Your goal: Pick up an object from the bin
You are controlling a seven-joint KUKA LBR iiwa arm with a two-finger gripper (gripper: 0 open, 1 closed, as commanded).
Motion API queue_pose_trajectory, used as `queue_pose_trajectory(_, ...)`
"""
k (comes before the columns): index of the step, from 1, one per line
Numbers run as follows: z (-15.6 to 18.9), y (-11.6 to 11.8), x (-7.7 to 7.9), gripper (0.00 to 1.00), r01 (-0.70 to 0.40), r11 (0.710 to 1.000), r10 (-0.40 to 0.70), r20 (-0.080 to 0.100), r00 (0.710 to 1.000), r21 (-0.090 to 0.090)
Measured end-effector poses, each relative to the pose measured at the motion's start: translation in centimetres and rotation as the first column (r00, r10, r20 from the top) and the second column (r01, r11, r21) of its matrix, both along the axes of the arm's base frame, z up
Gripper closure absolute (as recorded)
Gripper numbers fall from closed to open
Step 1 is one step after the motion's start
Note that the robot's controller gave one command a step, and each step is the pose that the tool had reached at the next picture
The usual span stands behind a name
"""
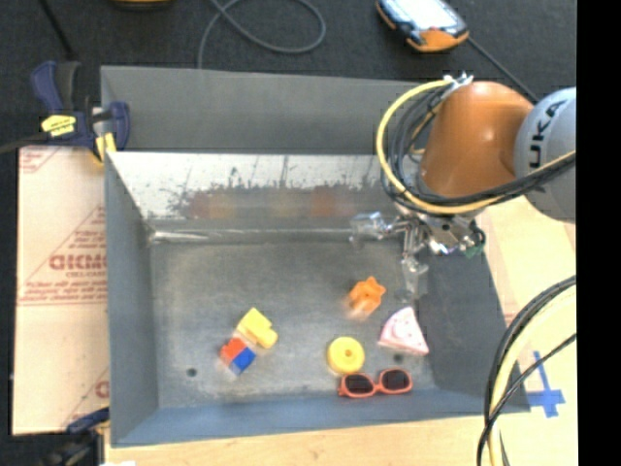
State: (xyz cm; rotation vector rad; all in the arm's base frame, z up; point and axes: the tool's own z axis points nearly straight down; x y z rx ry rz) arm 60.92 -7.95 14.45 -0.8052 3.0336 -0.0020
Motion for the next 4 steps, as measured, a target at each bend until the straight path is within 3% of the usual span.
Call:
queue_pose_trajectory(1,-7.18,1.01,0.96,0.0,-0.18,0.984,0.18,0.005,0.984,-0.002)
queue_pose_trajectory(2,-7.21,0.95,0.51,1.0,-0.275,0.962,0.275,0.001,0.962,-0.002)
queue_pose_trajectory(4,-6.91,0.98,0.43,1.0,-0.273,0.962,0.273,0.001,0.962,-0.001)
